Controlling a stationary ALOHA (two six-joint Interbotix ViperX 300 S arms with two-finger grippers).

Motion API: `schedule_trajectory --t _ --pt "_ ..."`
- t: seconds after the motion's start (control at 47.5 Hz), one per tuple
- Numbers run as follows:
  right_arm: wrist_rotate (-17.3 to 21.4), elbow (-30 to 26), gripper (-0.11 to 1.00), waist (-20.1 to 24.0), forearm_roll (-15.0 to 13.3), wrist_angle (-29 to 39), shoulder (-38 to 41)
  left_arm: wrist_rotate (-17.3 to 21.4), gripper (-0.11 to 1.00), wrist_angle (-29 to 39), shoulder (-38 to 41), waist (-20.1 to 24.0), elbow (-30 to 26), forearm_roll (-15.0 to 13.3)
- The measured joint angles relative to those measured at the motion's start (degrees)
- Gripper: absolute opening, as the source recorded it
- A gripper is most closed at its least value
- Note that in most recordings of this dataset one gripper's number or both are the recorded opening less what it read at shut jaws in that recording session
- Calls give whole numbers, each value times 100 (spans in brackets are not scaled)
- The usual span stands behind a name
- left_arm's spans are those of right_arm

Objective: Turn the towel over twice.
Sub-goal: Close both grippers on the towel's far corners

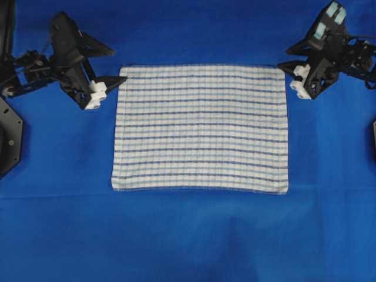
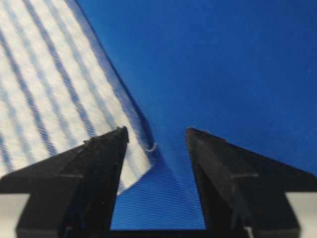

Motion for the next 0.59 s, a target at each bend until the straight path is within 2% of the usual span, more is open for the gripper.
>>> schedule_trajectory --t 0.211,0.337,0.421,0.485,0.59 --pt "0 -88 56 -114 -9 -185 633 9 84 -264 826 193 -141 0" --pt "9 -132 55 -123 -9 -229 747 62 81 -272 1151 264 -246 0" --pt "9 -132 51 -123 -9 -237 756 114 69 -246 1283 299 -316 0" --pt "9 -132 43 -114 -18 -237 756 149 53 -167 1310 316 -343 0" --pt "9 -149 18 -105 -26 -229 756 202 25 -18 1310 334 -369 0"
